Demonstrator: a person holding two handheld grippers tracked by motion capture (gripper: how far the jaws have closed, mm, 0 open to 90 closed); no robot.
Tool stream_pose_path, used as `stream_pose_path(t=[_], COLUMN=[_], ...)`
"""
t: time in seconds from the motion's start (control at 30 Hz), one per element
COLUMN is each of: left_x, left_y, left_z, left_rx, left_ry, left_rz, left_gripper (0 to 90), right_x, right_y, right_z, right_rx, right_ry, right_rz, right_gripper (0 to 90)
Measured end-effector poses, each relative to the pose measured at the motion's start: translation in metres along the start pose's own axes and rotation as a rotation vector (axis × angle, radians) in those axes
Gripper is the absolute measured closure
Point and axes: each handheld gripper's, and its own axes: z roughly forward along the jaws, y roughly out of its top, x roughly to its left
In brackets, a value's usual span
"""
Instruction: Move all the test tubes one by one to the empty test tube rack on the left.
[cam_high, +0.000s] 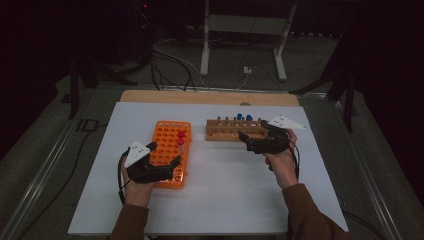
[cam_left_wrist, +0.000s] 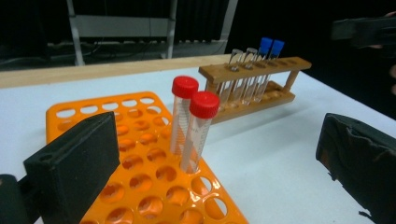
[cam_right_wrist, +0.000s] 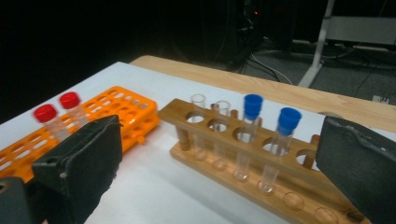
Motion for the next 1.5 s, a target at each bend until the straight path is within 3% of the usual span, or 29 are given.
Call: stream_pose_path(t=[0.13, 0.3, 0.43, 0.5, 0.63, 0.8, 0.97, 1.5], left_x=[-0.001, -0.002, -0.002, -0.001, 0.0, 0.0, 0.0, 0.001], left_y=[-0.001, -0.001, -0.002, -0.001, -0.001, -0.002, -0.002, -0.005], left_z=[-0.002, -0.003, -0.004, -0.005, -0.005, -0.004, -0.005, -0.003], left_rx=[0.023, 0.017, 0.01, 0.002, 0.0, 0.005, -0.001, -0.002], left_ry=[0.069, 0.082, 0.094, 0.1, 0.1, 0.093, 0.085, 0.08], left_rz=[0.025, 0.024, 0.025, 0.025, 0.022, 0.018, 0.017, 0.014], left_gripper=[0.5, 0.4, 0.4, 0.5, 0.5, 0.5, 0.5, 0.5], right_x=[-0.009, -0.02, -0.032, -0.037, -0.041, -0.041, -0.041, -0.033], right_y=[0.005, 0.009, 0.008, 0.005, -0.002, -0.004, -0.009, -0.009], right_z=[0.01, 0.025, 0.036, 0.042, 0.052, 0.061, 0.07, 0.07], right_rx=[0.005, 0.035, 0.077, 0.093, 0.101, 0.113, 0.15, 0.131], right_ry=[-0.02, -0.062, -0.075, -0.118, -0.132, -0.142, -0.145, -0.16], right_rz=[0.016, 0.024, 0.065, 0.072, 0.072, 0.038, 0.036, 0.029], right_gripper=[0.8, 6.4, 14.1, 19.4, 42.9, 56.7, 71.1, 76.4])
